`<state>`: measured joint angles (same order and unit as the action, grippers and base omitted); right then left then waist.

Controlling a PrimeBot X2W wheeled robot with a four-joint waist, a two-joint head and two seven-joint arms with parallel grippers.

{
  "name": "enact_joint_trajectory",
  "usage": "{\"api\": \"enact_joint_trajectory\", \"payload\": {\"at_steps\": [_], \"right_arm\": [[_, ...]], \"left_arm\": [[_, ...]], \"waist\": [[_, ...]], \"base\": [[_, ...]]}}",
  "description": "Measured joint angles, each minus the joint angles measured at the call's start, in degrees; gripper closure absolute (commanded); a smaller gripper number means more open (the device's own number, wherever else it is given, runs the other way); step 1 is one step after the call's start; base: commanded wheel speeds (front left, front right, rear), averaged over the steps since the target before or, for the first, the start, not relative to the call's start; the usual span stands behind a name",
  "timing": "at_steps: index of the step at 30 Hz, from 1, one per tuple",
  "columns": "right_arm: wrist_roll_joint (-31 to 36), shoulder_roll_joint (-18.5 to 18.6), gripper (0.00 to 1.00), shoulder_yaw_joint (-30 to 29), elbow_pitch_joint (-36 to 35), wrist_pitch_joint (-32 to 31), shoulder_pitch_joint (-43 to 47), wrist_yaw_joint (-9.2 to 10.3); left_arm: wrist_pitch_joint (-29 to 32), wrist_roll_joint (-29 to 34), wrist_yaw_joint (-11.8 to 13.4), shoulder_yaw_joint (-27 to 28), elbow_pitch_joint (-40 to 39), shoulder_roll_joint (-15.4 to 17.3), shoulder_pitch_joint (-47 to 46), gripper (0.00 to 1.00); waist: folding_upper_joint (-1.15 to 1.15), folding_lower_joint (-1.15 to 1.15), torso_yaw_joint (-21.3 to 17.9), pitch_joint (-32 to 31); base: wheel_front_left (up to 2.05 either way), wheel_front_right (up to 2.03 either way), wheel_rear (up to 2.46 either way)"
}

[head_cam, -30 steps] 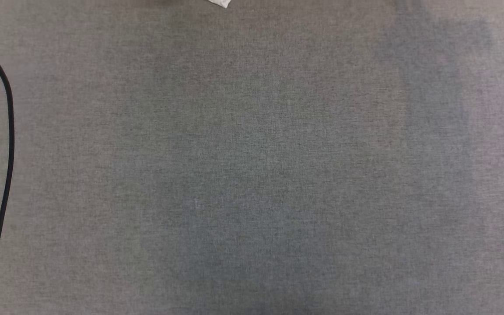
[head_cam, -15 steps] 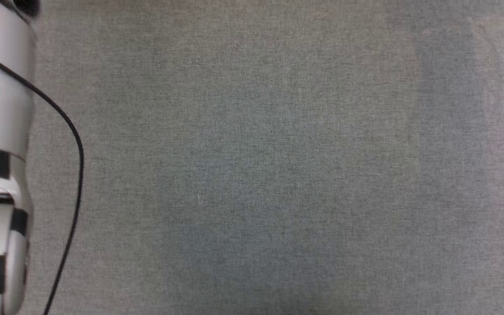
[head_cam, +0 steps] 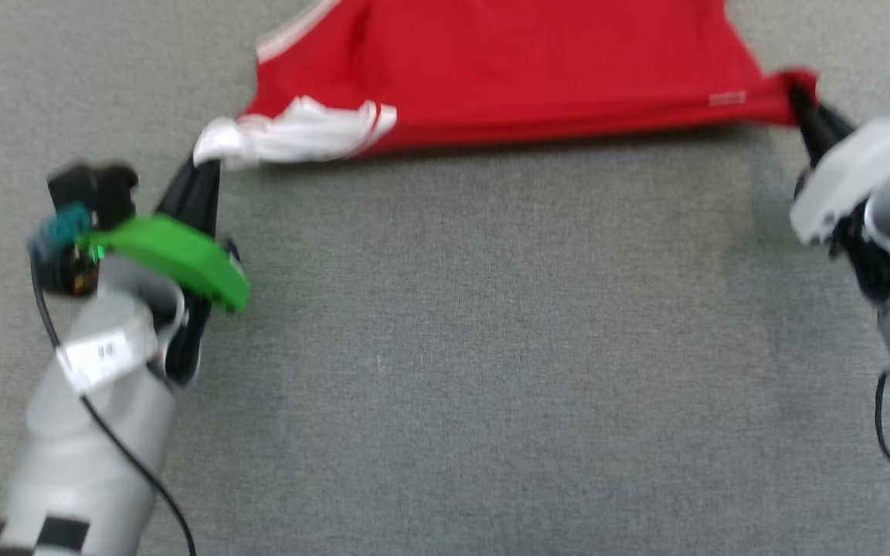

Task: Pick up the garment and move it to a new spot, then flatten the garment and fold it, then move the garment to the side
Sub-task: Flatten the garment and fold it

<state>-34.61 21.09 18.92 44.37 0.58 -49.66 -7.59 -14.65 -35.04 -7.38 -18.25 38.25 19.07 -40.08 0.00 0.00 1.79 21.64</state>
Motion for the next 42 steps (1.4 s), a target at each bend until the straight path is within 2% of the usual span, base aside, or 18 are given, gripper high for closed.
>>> {"api": "enact_joint_trajectory", "payload": {"at_steps": [5, 13, 22, 29, 35, 39, 42], "right_arm": [[-2.08, 1.38, 1.0, -0.99, -5.41, 0.89, 11.48, -0.02], [-2.16, 1.93, 1.0, -5.04, -14.4, -0.41, 28.86, -0.13], [1.49, -0.21, 1.0, -12.82, -29.92, -7.69, 47.63, -0.45], [4.93, -4.53, 1.0, -20.25, -41.19, -14.91, 59.8, -0.45], [7.46, -8.11, 1.0, -24.36, -48.98, -19.75, 64.04, -0.44], [8.76, -9.28, 1.0, -25.74, -51.61, -21.68, 62.96, -0.43], [9.82, -9.24, 1.0, -26.03, -52.13, -22.93, 59.2, -0.38]], "left_arm": [[0.0, 0.62, 0.34, 2.2, -6.12, 0.13, 11.49, 1.0], [0.2, 1.56, 3.71, 3.61, -16.26, 0.94, 27.89, 1.0], [5.97, -0.04, 10.01, 5.26, -31.44, 3.25, 44.01, 1.0], [11.55, -2.45, 14.88, 6.01, -42.64, 4.43, 53.31, 1.0], [14.04, -2.53, 17.18, 6.41, -48.89, 5.52, 55.27, 1.0], [15.0, -2.04, 17.06, 5.56, -48.71, 5.97, 50.9, 1.0], [16.73, -1.83, 15.89, 4.28, -46.48, 5.82, 44.5, 1.0]], "waist": [[0.0, 0.0, 0.36, -4.47], [0.0, 0.0, 0.72, -11.67], [0.0, -0.01, 1.36, -18.13], [0.0, 0.0, 2.05, -19.9], [0.0, 0.0, 2.05, -18.68], [0.0, 0.0, 2.12, -16.97], [0.0, 0.0, 2.17, -15.12]], "base": [[0.0, 0.0, 0.0], [0.0, 0.0, 0.0], [0.0, 0.0, 0.0], [0.0, 0.0, 0.0], [0.0, 0.0, 0.0], [0.0, 0.0, 0.0], [0.0, 0.0, 0.0]]}}
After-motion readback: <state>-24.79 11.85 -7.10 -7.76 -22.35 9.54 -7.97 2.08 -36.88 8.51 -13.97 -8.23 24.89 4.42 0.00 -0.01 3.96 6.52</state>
